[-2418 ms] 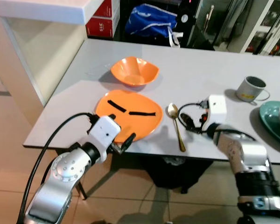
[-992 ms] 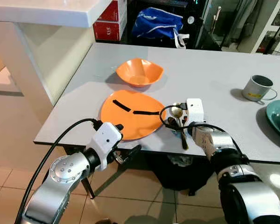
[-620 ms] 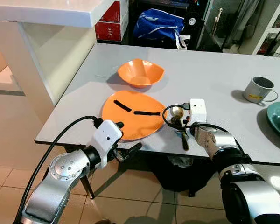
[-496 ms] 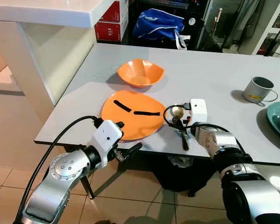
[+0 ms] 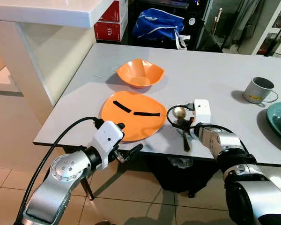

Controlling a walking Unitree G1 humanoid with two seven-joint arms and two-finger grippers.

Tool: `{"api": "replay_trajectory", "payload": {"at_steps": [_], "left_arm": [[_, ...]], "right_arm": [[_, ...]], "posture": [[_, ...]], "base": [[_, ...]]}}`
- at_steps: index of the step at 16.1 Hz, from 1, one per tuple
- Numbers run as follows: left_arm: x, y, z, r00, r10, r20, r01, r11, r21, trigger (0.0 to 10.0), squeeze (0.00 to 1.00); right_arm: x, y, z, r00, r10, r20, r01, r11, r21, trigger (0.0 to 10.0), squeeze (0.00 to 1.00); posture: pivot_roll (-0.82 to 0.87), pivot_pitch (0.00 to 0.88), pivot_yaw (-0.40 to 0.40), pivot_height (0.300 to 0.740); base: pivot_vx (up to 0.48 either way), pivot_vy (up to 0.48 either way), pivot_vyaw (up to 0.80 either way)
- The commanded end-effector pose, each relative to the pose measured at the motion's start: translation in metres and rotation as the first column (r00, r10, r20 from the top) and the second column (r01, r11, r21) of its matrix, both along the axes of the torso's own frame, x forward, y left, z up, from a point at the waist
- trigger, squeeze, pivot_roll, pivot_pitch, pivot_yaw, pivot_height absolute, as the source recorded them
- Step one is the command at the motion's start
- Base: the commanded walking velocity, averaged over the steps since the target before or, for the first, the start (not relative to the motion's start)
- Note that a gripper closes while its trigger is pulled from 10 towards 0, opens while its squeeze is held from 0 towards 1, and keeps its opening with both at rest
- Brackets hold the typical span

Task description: Setting the table

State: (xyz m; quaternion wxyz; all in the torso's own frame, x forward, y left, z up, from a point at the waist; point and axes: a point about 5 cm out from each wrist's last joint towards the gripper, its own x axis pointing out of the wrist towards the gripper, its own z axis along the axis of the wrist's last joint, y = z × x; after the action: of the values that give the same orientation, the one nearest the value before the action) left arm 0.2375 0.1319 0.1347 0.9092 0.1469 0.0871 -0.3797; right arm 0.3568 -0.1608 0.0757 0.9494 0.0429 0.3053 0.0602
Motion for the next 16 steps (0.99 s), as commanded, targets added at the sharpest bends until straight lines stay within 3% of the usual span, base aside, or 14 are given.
{"api": "replay_trajectory", "payload": {"at_steps": [1, 9, 13, 16], "left_arm": [[0.002, -0.003, 0.001, 1.0, -0.016, 0.002, 0.016, 1.0, 0.004, 10.0, 0.0], [0.004, -0.006, 0.0, 1.0, -0.026, 0.005, 0.026, 1.0, 0.007, 10.0, 0.0], [0.006, -0.002, 0.0, 1.0, 0.0, 0.009, 0.0, 1.0, 0.014, 10.0, 0.0], [0.017, 0.007, 0.009, 0.988, 0.124, 0.095, -0.126, 0.992, 0.009, 10.0, 0.0]], "right_arm": [[-0.009, -0.007, -0.014, 0.996, -0.025, -0.082, 0.026, 1.0, 0.006, 0.0, 0.0], [-0.006, -0.016, -0.008, 0.998, -0.05, -0.041, 0.051, 0.998, 0.022, 0.0, 0.0], [0.004, -0.016, 0.01, 0.999, -0.031, 0.022, 0.03, 0.999, 0.039, 0.0, 0.0], [0.01, -0.01, 0.025, 0.997, -0.002, 0.075, -0.002, 0.998, 0.057, 0.0, 0.0]], "posture": [[0.01, 0.0, -0.041, 0.74], [-0.02, 0.0, -0.032, 0.74], [-0.01, 0.0, -0.041, 0.74], [0.0, 0.0, -0.055, 0.74]], "base": [[0.0, 0.0, 0.0], [0.0, 0.0, 0.0], [0.0, 0.0, 0.0], [0.0, 0.0, 0.0]]}}
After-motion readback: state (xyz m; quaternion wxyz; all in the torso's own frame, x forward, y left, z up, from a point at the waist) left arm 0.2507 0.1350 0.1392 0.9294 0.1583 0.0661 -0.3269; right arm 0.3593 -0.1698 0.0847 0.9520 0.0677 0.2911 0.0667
